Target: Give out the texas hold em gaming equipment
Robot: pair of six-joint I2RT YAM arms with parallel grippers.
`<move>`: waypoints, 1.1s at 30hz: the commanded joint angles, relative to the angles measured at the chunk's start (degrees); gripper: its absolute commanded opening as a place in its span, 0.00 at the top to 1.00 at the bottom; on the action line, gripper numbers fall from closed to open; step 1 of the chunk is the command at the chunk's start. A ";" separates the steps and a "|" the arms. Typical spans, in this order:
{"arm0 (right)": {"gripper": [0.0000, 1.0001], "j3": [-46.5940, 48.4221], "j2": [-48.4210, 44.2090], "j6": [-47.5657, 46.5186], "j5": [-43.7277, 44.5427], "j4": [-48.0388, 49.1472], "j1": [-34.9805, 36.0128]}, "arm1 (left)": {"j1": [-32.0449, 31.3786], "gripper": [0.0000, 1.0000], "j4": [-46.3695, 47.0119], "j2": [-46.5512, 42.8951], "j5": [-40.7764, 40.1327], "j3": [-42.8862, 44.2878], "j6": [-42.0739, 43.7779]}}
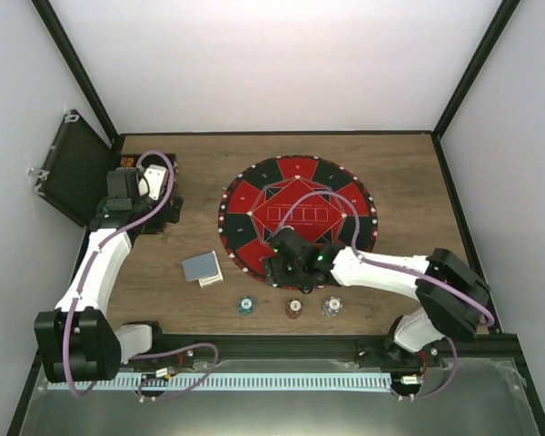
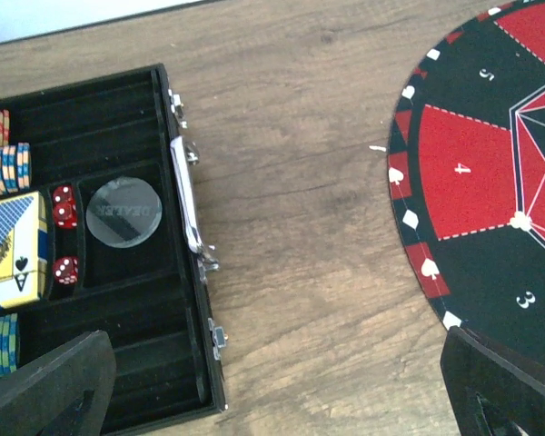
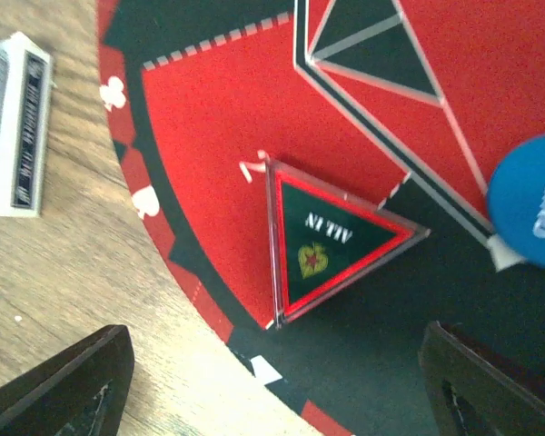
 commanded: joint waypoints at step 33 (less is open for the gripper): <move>0.65 16.95 25.63 -2.80 5.01 -3.91 -0.81 | 0.24 0.00 -4.21 0.77 0.17 2.29 -0.95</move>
